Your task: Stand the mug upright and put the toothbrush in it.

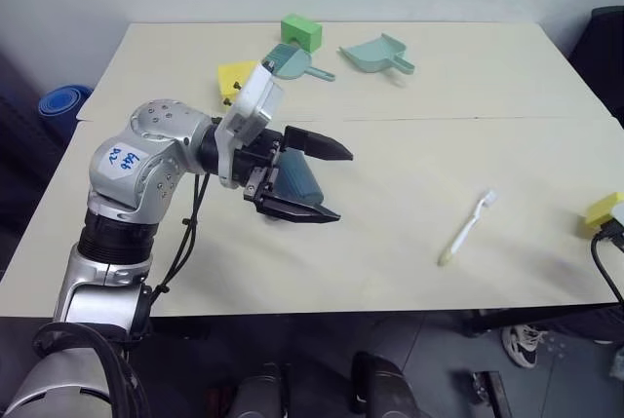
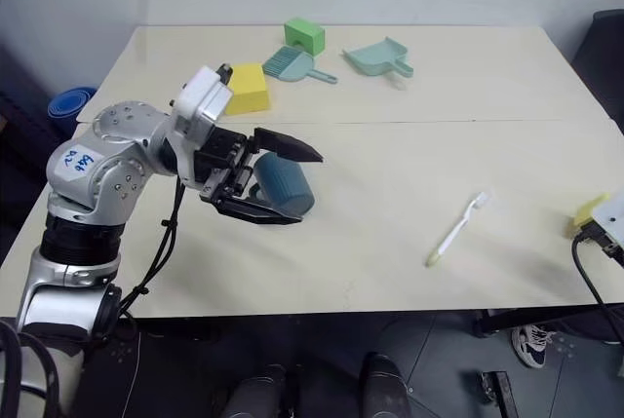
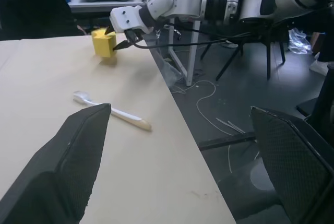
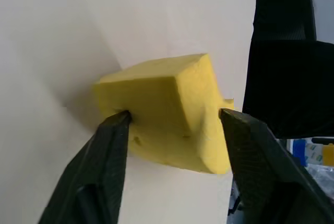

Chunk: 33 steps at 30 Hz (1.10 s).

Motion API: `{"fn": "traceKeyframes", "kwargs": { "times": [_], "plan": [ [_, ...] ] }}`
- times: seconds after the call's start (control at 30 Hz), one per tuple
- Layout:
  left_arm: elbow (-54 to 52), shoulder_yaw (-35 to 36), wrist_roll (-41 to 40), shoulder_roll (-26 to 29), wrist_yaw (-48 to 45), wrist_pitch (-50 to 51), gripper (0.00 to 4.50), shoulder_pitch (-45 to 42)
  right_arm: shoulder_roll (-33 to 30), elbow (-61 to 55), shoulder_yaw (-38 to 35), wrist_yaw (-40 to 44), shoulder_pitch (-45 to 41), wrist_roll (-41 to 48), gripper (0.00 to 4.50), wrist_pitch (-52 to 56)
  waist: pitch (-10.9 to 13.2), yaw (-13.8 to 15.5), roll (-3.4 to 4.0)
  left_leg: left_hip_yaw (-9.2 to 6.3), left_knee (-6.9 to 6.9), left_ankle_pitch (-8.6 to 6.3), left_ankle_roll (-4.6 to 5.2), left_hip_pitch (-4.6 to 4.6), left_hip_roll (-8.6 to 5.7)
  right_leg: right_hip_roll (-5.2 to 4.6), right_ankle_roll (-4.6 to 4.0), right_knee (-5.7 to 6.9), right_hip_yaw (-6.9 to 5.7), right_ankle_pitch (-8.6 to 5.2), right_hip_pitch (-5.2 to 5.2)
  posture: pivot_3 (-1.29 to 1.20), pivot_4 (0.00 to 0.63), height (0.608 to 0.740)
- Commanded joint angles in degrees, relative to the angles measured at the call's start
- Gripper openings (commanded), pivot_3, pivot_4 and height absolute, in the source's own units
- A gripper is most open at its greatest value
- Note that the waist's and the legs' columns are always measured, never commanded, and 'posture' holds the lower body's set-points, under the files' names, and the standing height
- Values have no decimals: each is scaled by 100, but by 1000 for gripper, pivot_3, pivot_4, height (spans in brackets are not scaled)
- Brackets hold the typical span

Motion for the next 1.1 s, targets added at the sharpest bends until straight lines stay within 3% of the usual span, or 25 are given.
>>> {"fn": "traceKeyframes", "kwargs": {
  "times": [0.03,0.1,0.27,0.37,0.47,0.57,0.7,0.77,0.9,1.0,1.1],
  "plan": [
    [-123,46,-51,11,-71,-53,4500,-165,-198,-289,-226,-6,94,130,3891,131,0,18,0,-1,0,0,0,0,0,0,0,0,0,0,1,0,150,740],
    [-132,34,-43,21,-97,-80,4500,-122,-273,-820,-553,173,419,182,4492,415,-1,55,1,-5,1,0,0,-2,-1,0,0,-1,-2,0,1,0,150,740],
    [-61,69,-30,14,-100,-138,4500,-28,-302,-2797,-1562,805,1147,321,4492,1563,1,153,12,-5,1,0,0,-9,-3,0,0,-5,-2,0,-1,0,150,740],
    [74,48,55,21,-135,-262,4500,-12,-82,-4366,-1876,1079,1088,711,4492,3140,1,156,12,-6,12,0,0,-9,-2,0,0,-2,-2,0,1,0,150,740],
    [236,151,139,159,-129,-339,4500,-46,-16,-5522,-1479,1105,399,1481,4492,4609,1,128,12,-7,20,0,0,-5,1,3,-1,5,0,0,2,0,150,740],
    [328,241,223,268,-6,-388,4500,-39,5,-5897,-1045,986,-373,1979,4492,5551,1,139,11,-12,28,-1,0,-9,1,3,-2,10,0,0,1,0,150,740],
    [220,750,419,740,857,-15,4500,325,-37,-6310,-151,1685,-1962,3725,4492,6830,3,131,14,-17,31,-3,3,-17,0,2,-2,3,-1,0,-1,0,150,740],
    [-18,964,423,987,1334,495,4500,569,-105,-6329,-77,2001,-2499,4424,4492,7193,4,130,14,-30,28,-3,1,-17,1,2,-2,11,-7,0,-5,0,150,740],
    [-739,1599,169,1025,2970,2766,4500,907,-273,-6056,175,2367,-3522,5372,4492,7378,8,166,7,-68,30,-6,-1,-28,-6,2,2,20,-9,2,-1,0,150,740],
    [-1129,2067,310,577,3995,4749,4500,908,-409,-5848,421,2544,-3847,5723,4492,7210,6,180,-3,-99,38,-6,0,-37,-16,2,5,21,4,3,8,0,150,740],
    [-889,2553,22,-225,5241,5472,4500,800,-504,-5641,671,2603,-3867,5707,4492,6793,4,179,-14,-100,39,-6,0,-37,-22,2,10,20,10,6,13,0,150,740]
  ]
}}
